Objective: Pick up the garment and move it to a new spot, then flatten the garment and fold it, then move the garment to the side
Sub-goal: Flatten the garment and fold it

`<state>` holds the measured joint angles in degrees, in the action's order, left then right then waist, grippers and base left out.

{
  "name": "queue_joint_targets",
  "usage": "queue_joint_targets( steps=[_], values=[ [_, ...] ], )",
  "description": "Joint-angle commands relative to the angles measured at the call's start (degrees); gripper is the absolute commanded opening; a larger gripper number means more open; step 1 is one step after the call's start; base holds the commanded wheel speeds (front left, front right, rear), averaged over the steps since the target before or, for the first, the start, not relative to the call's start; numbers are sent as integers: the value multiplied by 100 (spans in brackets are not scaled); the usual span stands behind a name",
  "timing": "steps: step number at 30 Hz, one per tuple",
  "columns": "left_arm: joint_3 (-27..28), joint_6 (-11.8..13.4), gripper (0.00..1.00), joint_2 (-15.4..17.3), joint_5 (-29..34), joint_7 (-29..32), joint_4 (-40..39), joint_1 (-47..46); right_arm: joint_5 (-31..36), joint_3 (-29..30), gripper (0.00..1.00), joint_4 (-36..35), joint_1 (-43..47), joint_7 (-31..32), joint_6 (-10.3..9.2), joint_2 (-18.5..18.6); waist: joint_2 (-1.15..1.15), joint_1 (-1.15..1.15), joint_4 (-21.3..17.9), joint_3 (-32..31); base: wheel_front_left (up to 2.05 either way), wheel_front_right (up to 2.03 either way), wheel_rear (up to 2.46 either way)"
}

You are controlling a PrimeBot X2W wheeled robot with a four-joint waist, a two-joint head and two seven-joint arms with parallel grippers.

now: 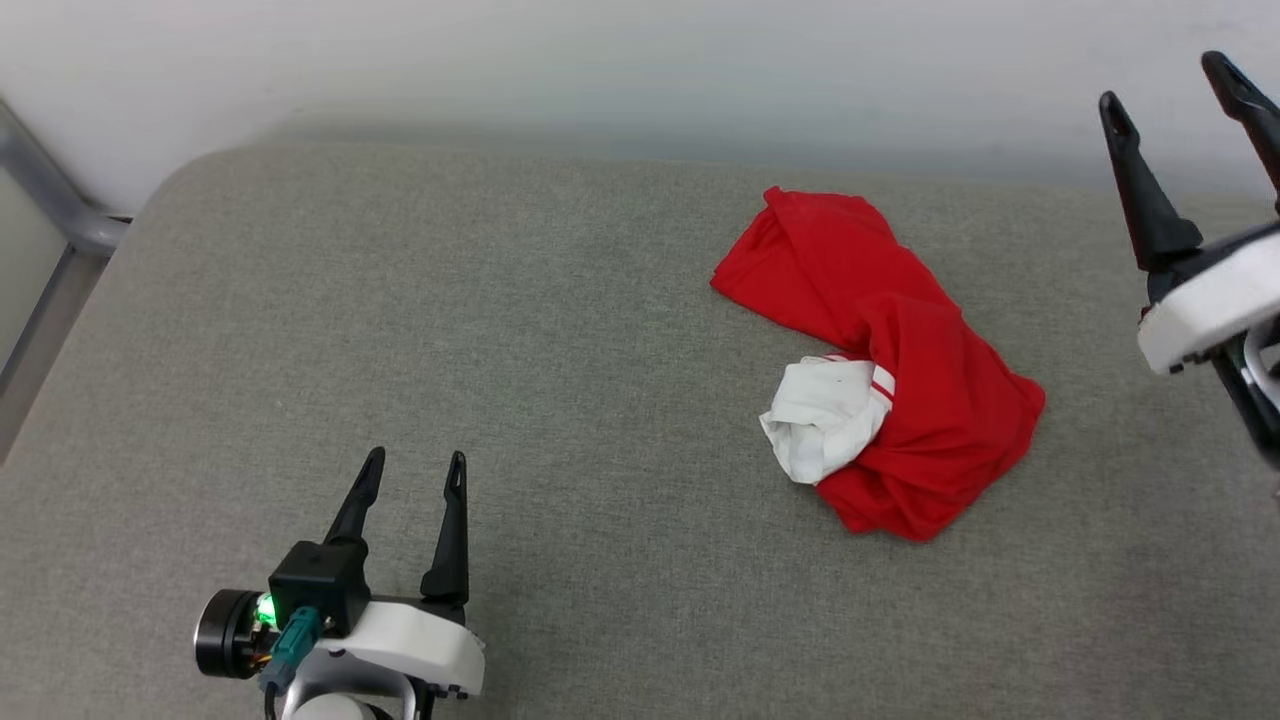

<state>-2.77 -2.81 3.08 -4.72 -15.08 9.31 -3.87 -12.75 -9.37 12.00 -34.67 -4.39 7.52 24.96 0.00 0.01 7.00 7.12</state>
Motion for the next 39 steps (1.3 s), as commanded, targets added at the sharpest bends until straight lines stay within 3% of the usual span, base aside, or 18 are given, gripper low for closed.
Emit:
queue_joint_targets(
  steps=[1,11,16,24,29,33,35,39],
  values=[
    [-4,-1,100,-8,0,-14,-24,-89,-192,-183,100,112,-206,280,-6,132,0,-1,94,116,0,0,0],
    [-149,40,100,-22,-65,-14,-191,-370,-2309,-2320,100,449,-1303,4130,-6,1578,0,-1,355,619,0,0,0],
    [-269,99,100,-21,-165,-14,-254,-540,-2973,-2881,100,544,-1507,5465,-6,1893,0,-1,460,909,0,0,0],
    [-489,192,100,-22,-301,-14,-254,-802,-3096,-3459,100,1014,-1486,5839,-6,1792,0,-1,677,1285,0,0,0],
    [-481,237,100,-22,-341,-14,-227,-832,-3183,-4104,100,1320,-1012,5741,6,1589,0,-1,728,1337,0,0,0],
    [-426,276,100,-22,-343,-14,-207,-746,-3380,-4354,100,1347,-881,5227,31,1402,0,-1,659,1264,0,0,0],
    [-401,275,100,-21,-334,-14,-181,-708,-3416,-4340,0,1359,-986,4795,30,1393,0,-1,608,1183,0,0,0],
    [-348,272,100,-21,-302,-14,-167,-674,-3431,-4330,0,1318,-1222,4185,3,1500,0,-1,524,1010,0,0,0]
  ],
)
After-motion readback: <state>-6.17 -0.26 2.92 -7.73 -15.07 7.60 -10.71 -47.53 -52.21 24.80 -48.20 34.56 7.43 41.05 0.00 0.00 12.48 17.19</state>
